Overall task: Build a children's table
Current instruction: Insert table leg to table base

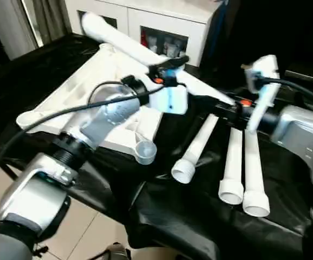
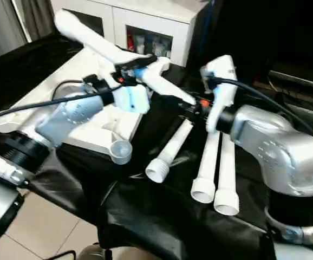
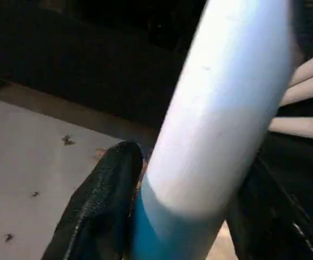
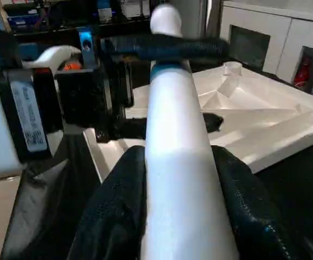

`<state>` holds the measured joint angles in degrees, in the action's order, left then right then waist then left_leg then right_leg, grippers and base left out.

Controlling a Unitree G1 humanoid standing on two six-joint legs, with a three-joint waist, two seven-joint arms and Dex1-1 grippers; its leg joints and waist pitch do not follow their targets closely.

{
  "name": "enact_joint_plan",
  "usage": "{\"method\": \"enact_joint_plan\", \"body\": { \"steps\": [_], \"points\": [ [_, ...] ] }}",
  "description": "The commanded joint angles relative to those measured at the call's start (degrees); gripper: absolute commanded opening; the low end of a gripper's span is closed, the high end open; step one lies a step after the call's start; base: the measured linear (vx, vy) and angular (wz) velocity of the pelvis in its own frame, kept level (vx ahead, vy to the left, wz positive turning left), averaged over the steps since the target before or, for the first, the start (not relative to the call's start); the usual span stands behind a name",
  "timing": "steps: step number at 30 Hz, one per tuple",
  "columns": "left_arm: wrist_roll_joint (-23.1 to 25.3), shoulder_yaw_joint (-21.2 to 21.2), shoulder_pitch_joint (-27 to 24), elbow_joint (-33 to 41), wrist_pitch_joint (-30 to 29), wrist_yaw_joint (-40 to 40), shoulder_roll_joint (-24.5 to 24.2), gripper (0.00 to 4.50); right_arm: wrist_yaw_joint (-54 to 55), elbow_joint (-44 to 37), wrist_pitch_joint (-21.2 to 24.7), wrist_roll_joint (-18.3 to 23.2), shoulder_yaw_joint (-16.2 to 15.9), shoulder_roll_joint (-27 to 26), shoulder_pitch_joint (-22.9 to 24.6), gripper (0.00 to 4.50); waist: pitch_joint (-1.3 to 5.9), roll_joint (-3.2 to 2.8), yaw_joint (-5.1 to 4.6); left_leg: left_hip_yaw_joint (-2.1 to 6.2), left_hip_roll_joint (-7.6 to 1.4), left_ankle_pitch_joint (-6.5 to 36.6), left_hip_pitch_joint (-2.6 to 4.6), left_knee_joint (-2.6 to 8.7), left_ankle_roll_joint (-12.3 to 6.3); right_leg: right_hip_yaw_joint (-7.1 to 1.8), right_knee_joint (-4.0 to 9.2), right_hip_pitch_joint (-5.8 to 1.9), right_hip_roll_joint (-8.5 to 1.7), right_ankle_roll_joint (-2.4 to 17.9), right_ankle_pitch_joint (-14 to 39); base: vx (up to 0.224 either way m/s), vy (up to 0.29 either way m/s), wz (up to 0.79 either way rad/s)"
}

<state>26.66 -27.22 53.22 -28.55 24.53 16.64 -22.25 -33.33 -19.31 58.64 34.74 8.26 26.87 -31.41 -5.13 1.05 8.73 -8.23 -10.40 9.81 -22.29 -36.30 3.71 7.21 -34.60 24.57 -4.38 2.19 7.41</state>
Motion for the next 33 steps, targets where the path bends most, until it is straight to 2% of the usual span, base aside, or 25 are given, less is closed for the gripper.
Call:
{"method": "enact_joint_plan", "body": {
  "steps": [1,3,5,9,10,16,18,19,21,22,23,25,26,27,28,29,30,31,33],
  "points": [
    [-2.0,1.9,-0.1,1.5,-0.4,0.9,0.3,2.13,1.0,-1.9,0.6,1.2,2.0,0.4,0.2,1.27,5.74,-0.62,-0.06,1.09,-1.91,17.2,1.00,4.25,1.09,-1.95,6.40,-3.45,-4.63,-2.8,30.2,0.000,0.000,0.00],
    [-2.1,2.3,-0.2,1.6,-0.4,1.0,0.4,2.05,1.5,-2.3,0.6,1.4,2.0,0.3,0.3,1.27,5.66,-1.02,-0.39,1.11,-2.02,18.8,1.51,4.41,0.71,-1.65,6.67,-3.41,-4.63,-2.0,30.2,0.000,0.000,0.00],
    [-2.4,2.7,-0.5,1.7,-0.5,1.0,0.5,1.98,1.8,-2.9,0.7,1.7,2.3,0.1,0.5,1.27,5.59,-0.87,-0.64,1.09,-1.91,19.5,1.68,4.40,0.59,-1.53,6.89,-3.47,-4.76,-2.1,31.7,0.000,0.000,0.00],
    [-2.6,3.5,-0.9,2.6,-0.7,0.6,0.6,1.95,1.9,-3.3,0.8,2.2,2.6,0.2,0.7,1.27,5.78,-1.06,-0.69,1.04,-1.84,18.7,1.60,4.35,0.57,-1.52,7.02,-3.49,-4.80,-2.6,32.0,0.000,0.000,0.00],
    [-2.6,3.5,-0.9,2.7,-0.8,0.6,0.6,1.94,2.0,-3.3,0.8,2.2,2.6,0.2,0.6,1.27,5.78,-0.91,-0.68,1.01,-1.86,18.5,1.58,4.36,0.50,-1.48,7.03,-3.49,-4.83,-2.7,32.0,0.000,0.000,0.00],
    [-2.5,4.4,-1.0,4.0,-0.8,1.0,0.1,1.93,2.8,-3.1,0.3,2.5,2.6,0.1,0.3,1.27,5.78,-1.07,-0.64,1.08,-1.86,18.6,1.46,4.44,0.55,-1.46,7.02,-3.53,-4.82,-2.9,31.6,0.000,0.000,0.00],
    [-2.4,4.6,-0.8,4.2,-0.8,0.9,0.1,1.93,3.4,-3.2,-1.0,1.4,2.3,0.1,0.4,1.27,5.78,-1.52,-0.60,1.11,-1.81,19.0,1.63,4.37,0.64,-1.39,7.10,-3.43,-4.81,-3.0,32.0,0.000,0.000,0.00],
    [-2.4,4.7,-0.8,4.2,-0.8,0.9,0.1,1.91,3.4,-3.2,-1.2,1.3,2.3,0.1,0.4,1.62,5.79,-1.43,-0.67,1.11,-1.86,19.2,1.61,4.40,0.64,-1.38,7.18,-3.46,-4.79,-2.9,31.9,0.000,0.000,0.00],
    [-2.4,4.8,-0.6,4.3,-0.8,0.9,0.2,1.91,3.9,-3.0,-1.5,1.3,2.7,-0.3,0.4,1.97,5.83,-1.54,-0.70,1.22,-2.07,19.4,1.63,4.58,0.56,-1.36,7.05,-3.58,-4.78,-2.5,30.6,0.000,0.000,0.00],
    [-2.4,4.8,-0.5,4.1,-0.7,0.8,0.3,1.91,4.2,-2.9,-1.3,2.3,4.0,-0.9,0.1,1.99,5.90,-1.81,-0.78,1.24,-2.22,19.9,1.69,4.65,0.57,-1.36,7.03,-3.62,-4.89,-2.0,29.9,0.000,0.000,0.00],
    [-2.3,4.9,-0.1,3.8,-0.6,0.5,0.4,1.88,4.0,-3.4,-0.7,4.4,5.9,-1.3,-0.2,2.07,6.00,-2.35,-0.67,1.31,-2.26,20.1,1.80,4.60,0.62,-1.24,6.90,-3.70,-4.95,-1.3,29.2,0.000,0.000,0.00],
    [-2.2,4.9,0.0,3.6,-0.6,0.3,0.4,1.76,3.7,-3.8,-0.6,5.2,6.5,-1.2,-0.3,2.19,5.99,-2.17,-0.74,1.23,-2.46,20.7,2.03,4.68,0.43,-1.09,7.04,-3.76,-4.87,-0.9,28.5,0.000,0.000,0.00],
    [-2.1,5.0,0.2,3.3,-0.5,0.1,0.5,1.66,3.1,-4.6,-0.5,6.3,7.2,-0.9,-0.1,2.31,5.93,-3.10,-0.63,1.35,-2.59,21.2,2.03,4.82,0.55,-0.91,6.82,-3.86,-4.84,-0.7,27.4,0.000,0.000,0.00],
    [-2.1,5.1,0.4,2.9,-0.4,-0.1,0.6,1.62,2.5,-5.5,-0.6,7.3,8.2,-0.6,0.3,2.41,5.90,-3.72,-0.67,1.36,-2.60,22.1,2.28,4.80,0.71,-0.90,7.00,-3.74,-4.84,-0.6,27.4,0.000,0.000,0.00],
    [-2.1,5.2,0.6,2.4,-0.2,-0.2,0.7,1.61,2.2,-6.2,-0.8,8.2,9.3,-0.3,0.5,2.48,5.96,-2.78,-0.88,1.19,-2.41,21.9,2.23,4.76,0.45,-0.84,7.10,-3.97,-4.79,-0.7,27.1,0.000,0.000,0.00],
    [-2.0,5.2,0.9,1.8,0.0,-0.3,0.8,1.61,2.3,-6.6,-0.7,9.1,10.9,0.1,0.5,2.55,6.02,-4.19,-0.62,1.12,-2.04,21.2,2.27,4.54,0.33,-0.84,6.93,-3.87,-4.74,-0.6,27.4,0.000,0.000,0.00],
    [-2.1,5.3,1.3,0.7,0.3,-0.4,1.1,1.60,2.6,-7.2,-0.7,10.3,13.6,0.8,0.6,2.64,5.89,-3.67,-0.84,0.85,-2.01,21.3,2.35,4.56,-0.10,-0.81,7.50,-3.75,-4.60,-0.9,28.2,0.000,0.000,0.00],
    [-2.1,5.3,1.5,0.2,0.5,-0.5,1.3,1.59,2.9,-7.4,-0.7,10.8,14.9,1.1,0.6,2.74,6.12,-3.89,-0.75,0.76,-1.77,20.5,2.44,4.27,-0.44,-0.59,7.51,-3.87,-4.44,-1.2,28.5,0.000,0.000,0.00],
    [-2.3,5.7,2.0,-1.0,1.0,-0.8,1.8,1.59,3.7,-8.0,-0.2,12.5,18.3,2.1,0.8,2.93,6.04,-5.63,-0.95,0.64,-1.53,19.8,2.29,4.14,-1.05,-0.35,7.70,-3.82,-4.15,-1.5,29.2,0.000,0.000,0.00]
  ]
}}
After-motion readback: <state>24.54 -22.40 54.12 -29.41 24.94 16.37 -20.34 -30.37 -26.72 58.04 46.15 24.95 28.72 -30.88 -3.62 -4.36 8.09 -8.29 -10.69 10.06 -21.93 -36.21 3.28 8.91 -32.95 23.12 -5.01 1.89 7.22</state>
